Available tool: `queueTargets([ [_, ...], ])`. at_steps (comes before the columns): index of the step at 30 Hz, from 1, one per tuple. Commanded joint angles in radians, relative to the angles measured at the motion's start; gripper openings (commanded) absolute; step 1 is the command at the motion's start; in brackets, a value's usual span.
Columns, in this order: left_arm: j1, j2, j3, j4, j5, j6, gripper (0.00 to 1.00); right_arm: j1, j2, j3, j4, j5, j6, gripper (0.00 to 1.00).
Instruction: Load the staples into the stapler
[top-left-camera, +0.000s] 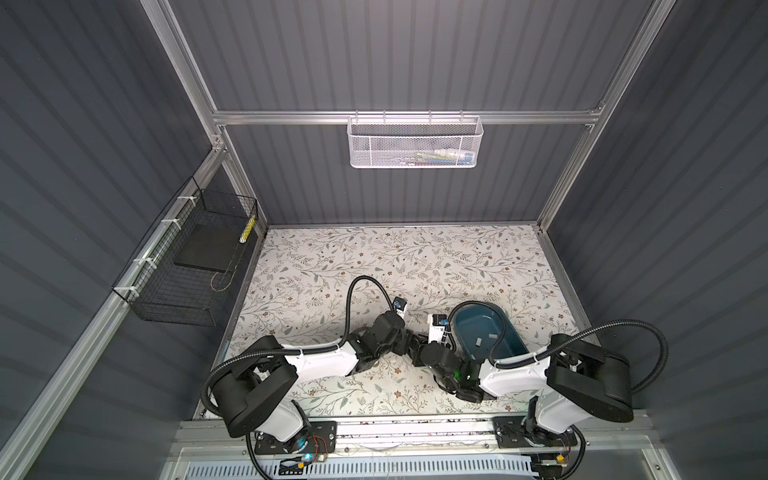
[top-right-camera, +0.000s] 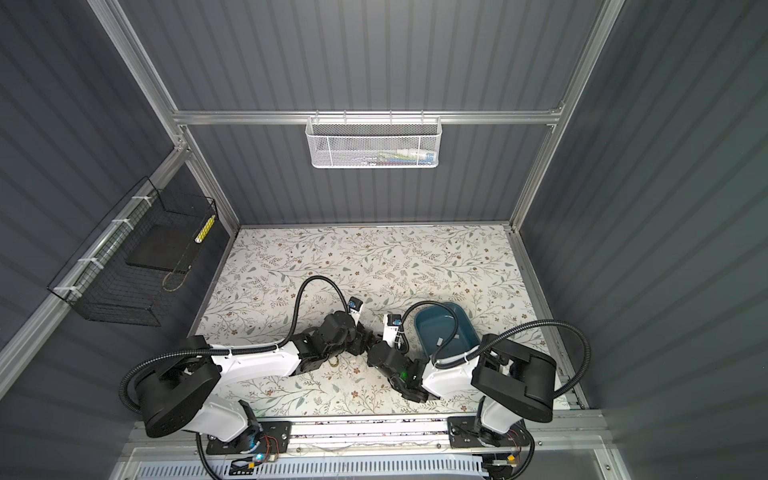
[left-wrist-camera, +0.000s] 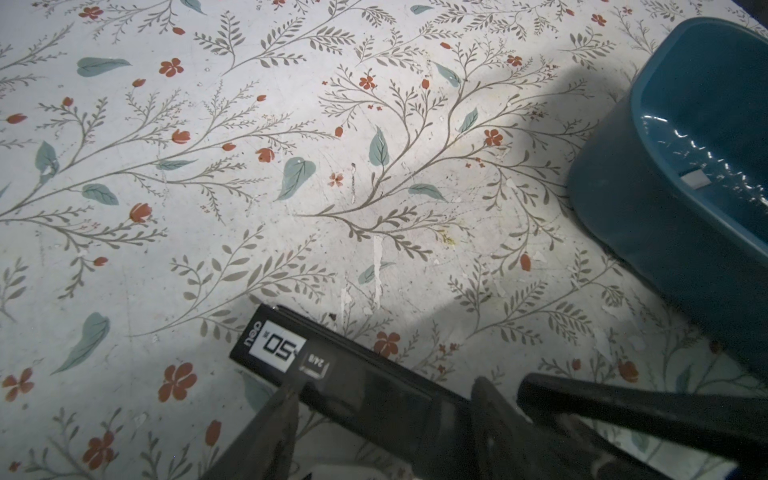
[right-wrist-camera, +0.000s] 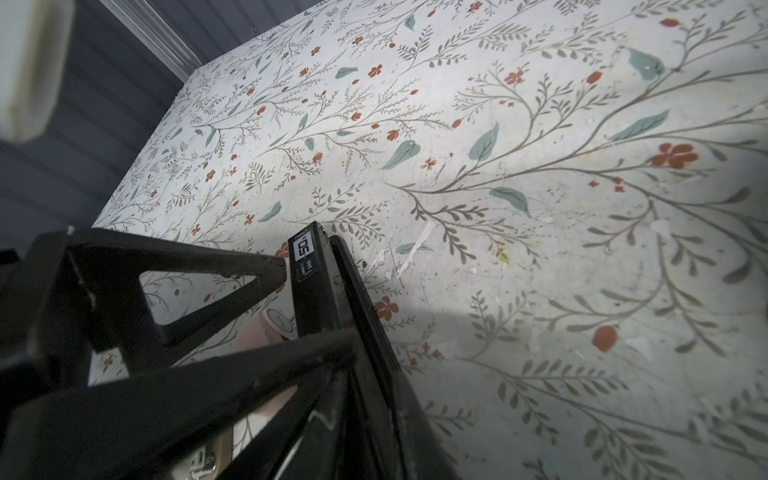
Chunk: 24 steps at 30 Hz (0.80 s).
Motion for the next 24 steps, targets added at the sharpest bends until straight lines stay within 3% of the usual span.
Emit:
queueTargets([
  [1,-0.008,0.036,-0.027,-0.081,0.067,-0.02,0.67,0.028,0.085,-0.08,-0.224,-0.114,0.04,0.2],
  [13,-0.009,0.051,-0.034,-0.096,0.065,-0.047,0.66,0.101,0.164,-0.066,-0.243,-0.085,0.11,0.19],
  [24,-0.002,-0.068,0.047,-0.146,-0.031,-0.02,0.69,0.046,-0.12,0.126,-0.504,0.033,-0.084,0.36],
])
